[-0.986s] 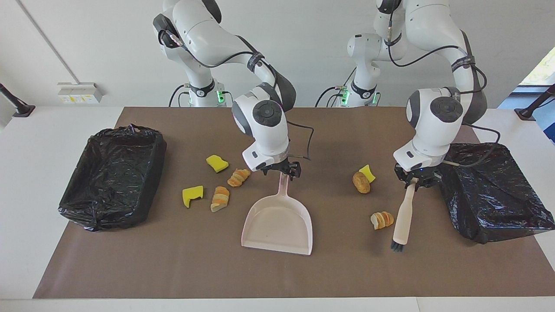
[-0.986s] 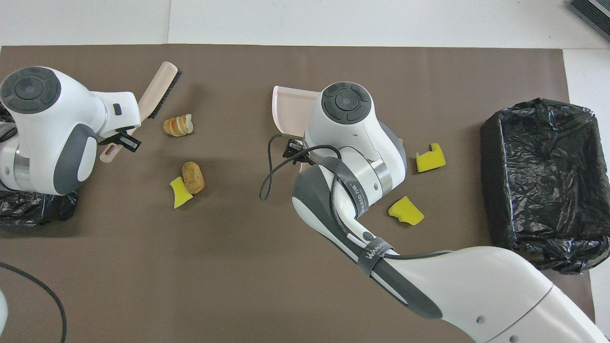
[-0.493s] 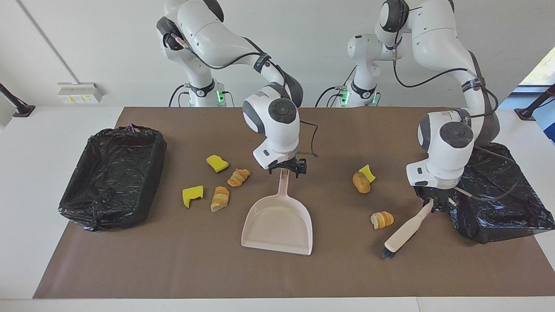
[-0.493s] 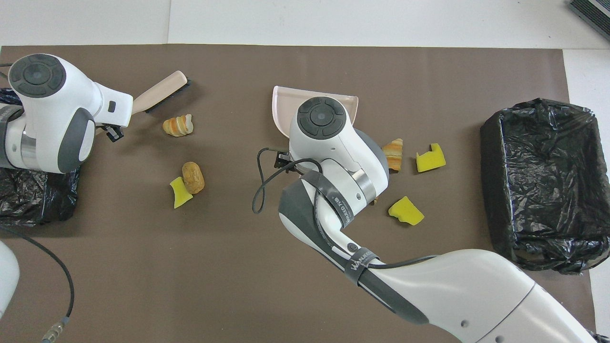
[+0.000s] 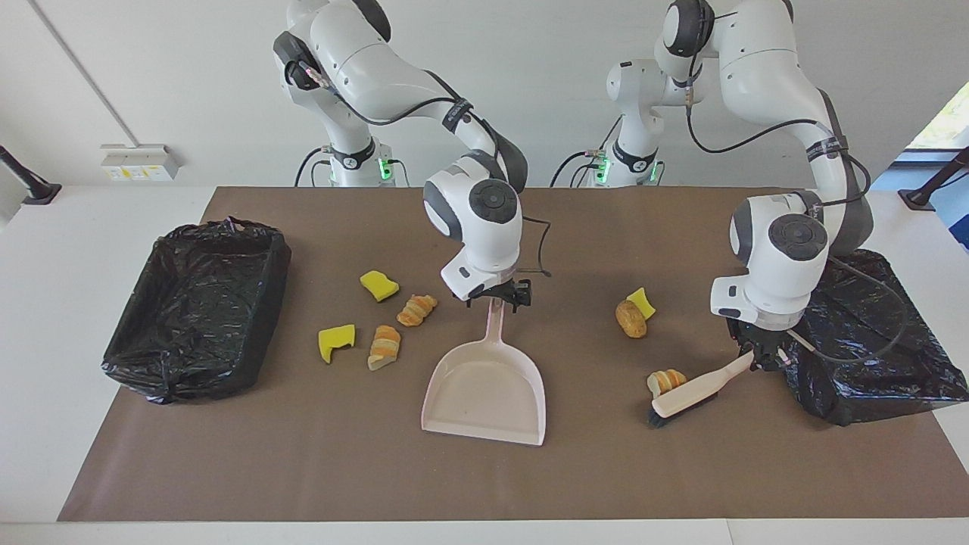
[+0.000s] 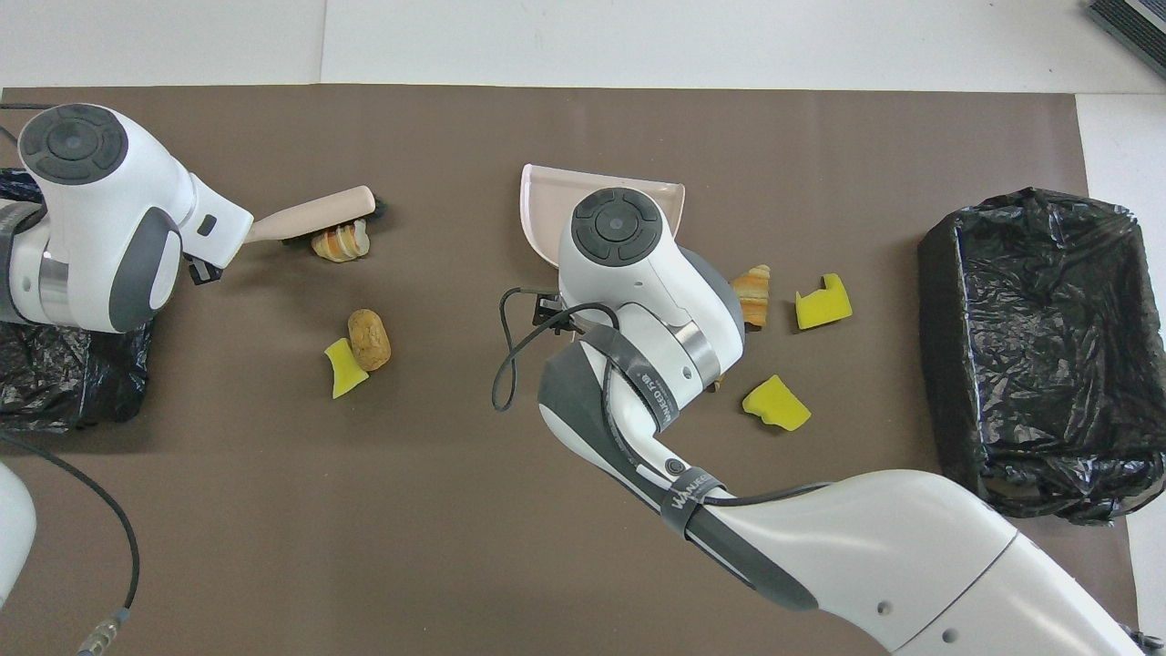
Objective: Sweep and dump trash in bin
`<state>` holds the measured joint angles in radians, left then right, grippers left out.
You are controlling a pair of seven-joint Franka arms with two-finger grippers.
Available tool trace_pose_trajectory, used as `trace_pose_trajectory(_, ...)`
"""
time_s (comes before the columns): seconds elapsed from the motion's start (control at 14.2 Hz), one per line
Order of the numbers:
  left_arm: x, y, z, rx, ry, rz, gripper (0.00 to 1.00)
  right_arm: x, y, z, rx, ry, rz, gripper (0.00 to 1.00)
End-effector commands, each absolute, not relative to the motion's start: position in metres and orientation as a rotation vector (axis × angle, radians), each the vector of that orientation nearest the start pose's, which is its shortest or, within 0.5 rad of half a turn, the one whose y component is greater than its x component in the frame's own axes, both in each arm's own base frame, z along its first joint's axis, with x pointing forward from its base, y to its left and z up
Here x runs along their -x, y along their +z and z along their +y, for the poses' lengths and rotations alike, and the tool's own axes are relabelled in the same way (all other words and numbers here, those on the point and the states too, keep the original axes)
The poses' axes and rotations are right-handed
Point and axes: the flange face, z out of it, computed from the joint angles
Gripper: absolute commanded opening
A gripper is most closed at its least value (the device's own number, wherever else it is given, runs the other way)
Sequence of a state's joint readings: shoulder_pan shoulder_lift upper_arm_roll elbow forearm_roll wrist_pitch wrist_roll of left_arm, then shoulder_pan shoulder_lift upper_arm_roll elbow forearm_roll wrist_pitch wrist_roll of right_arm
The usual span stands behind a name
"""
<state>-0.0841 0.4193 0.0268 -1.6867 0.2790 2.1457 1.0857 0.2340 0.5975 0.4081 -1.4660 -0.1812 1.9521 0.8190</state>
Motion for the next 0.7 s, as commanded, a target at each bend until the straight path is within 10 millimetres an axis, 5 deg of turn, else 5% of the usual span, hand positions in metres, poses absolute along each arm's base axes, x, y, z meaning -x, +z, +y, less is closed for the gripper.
trace_pose_trajectory(0.0,-0.627,0.372,-0.022,2.323,0.182,1.795,0.00,-0.599,0.348,0.367,3.105,0.102,0.219,0.68)
trace_pose_trajectory(0.07,-0.613,0.372,-0.025,2.325,0.203,1.806,0.00,-0.599,0.347,0.367,3.103,0.099,0.216,0.45)
trace_pose_trajectory(0.14,-0.597,0.370,-0.029,2.333,0.230,1.811,0.00,-0.599,0.348,0.367,3.105,0.099,0.218,0.11)
trace_pose_trajectory(0.21,-0.579,0.369,-0.030,2.345,0.251,1.809,0.00,-0.600,0.347,0.367,3.106,0.101,0.219,0.00)
trace_pose_trajectory(0.35,-0.544,0.369,-0.041,2.394,0.284,1.754,0.00,-0.601,0.349,0.366,3.103,0.095,0.220,0.00)
trace_pose_trajectory(0.63,-0.506,0.383,-0.074,2.536,0.342,1.494,0.00,-0.598,0.389,0.361,3.090,0.048,0.093,0.00)
